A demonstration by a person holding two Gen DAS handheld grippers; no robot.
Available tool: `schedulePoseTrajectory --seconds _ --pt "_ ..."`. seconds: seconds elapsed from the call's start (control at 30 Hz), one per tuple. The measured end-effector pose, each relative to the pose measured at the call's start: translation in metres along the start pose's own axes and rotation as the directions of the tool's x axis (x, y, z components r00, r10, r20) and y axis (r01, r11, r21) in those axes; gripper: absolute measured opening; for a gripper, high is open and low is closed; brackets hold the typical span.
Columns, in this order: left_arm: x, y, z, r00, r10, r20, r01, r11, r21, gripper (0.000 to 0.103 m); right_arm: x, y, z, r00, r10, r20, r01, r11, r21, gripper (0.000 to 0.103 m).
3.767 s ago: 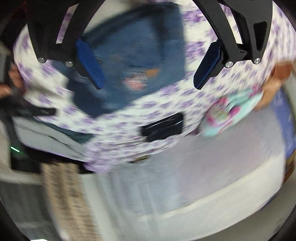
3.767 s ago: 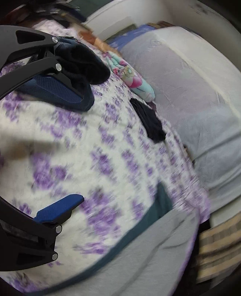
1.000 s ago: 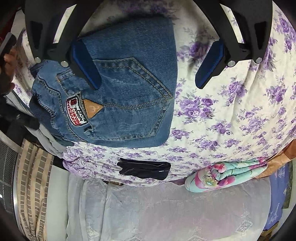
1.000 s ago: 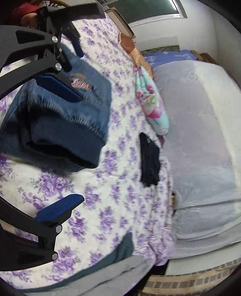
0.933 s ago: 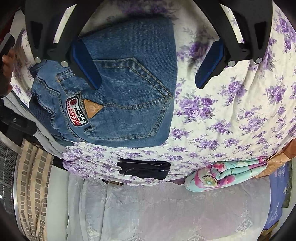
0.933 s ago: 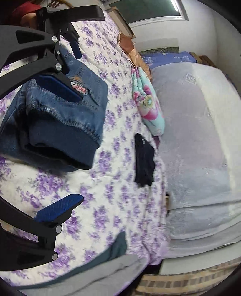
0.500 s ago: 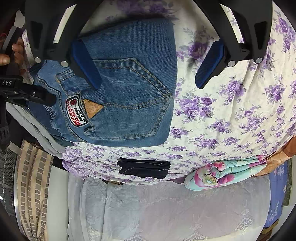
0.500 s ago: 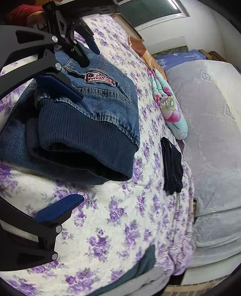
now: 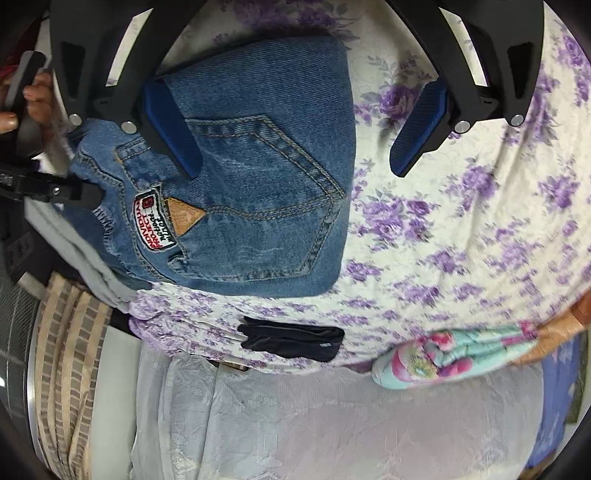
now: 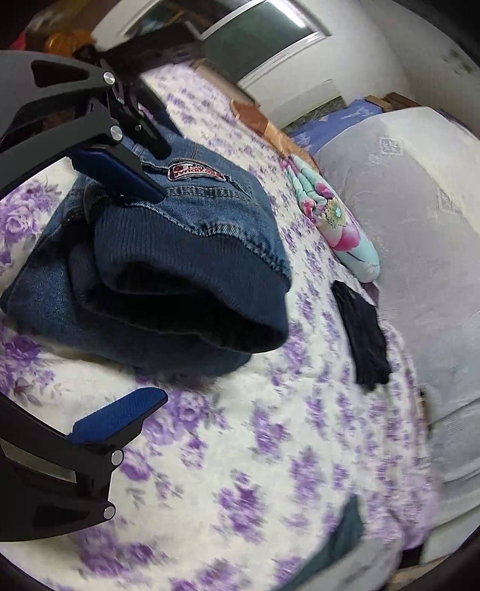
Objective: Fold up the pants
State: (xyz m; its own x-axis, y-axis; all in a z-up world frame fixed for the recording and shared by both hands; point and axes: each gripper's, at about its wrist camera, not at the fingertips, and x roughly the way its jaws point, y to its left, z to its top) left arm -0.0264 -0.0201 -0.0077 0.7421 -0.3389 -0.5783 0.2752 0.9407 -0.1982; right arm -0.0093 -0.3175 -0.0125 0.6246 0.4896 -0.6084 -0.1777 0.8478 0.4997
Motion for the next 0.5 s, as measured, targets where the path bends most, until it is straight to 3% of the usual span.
schedulePoseTrajectory --seconds 0.07,0.17,0.27,0.33,0.37,0.43,0.5 --pt "0.009 0.015 0.004 0.988 -0.133 -0.074 0.127 0.989 -0.075 0.098 0.006 -0.008 0.004 0.997 0.056 -0.052 -0.054 0.998 0.036 0.100" --pt "0.027 0.038 0.010 0.938 -0.313 -0.147 0.278 0.935 -0.220 0.098 0.015 -0.013 0.012 0.987 0.104 -0.125 -0.098 0.994 0.055 0.100" --pt "0.036 0.027 0.017 0.922 -0.340 -0.185 0.313 0.936 -0.160 0.098 0.027 -0.015 0.019 0.978 0.133 -0.163 -0.122 0.990 0.077 0.100" --pt "0.041 0.018 0.021 0.909 -0.365 -0.199 0.342 0.929 -0.142 0.098 0.032 -0.015 0.024 0.980 0.138 -0.141 -0.126 0.988 0.086 0.100" --pt "0.043 0.017 0.022 0.905 -0.373 -0.204 0.349 0.926 -0.143 0.098 0.032 -0.013 0.025 0.985 0.130 -0.113 -0.121 0.989 0.082 0.097" --pt "0.043 0.015 0.025 0.910 -0.365 -0.194 0.341 0.928 -0.150 0.091 0.026 -0.008 0.020 0.993 0.106 -0.061 -0.102 0.993 0.056 0.081" --pt "0.035 0.016 0.027 0.922 -0.349 -0.165 0.328 0.934 -0.140 0.074 0.014 0.000 0.014 0.997 0.077 0.001 -0.077 0.997 0.004 0.070"
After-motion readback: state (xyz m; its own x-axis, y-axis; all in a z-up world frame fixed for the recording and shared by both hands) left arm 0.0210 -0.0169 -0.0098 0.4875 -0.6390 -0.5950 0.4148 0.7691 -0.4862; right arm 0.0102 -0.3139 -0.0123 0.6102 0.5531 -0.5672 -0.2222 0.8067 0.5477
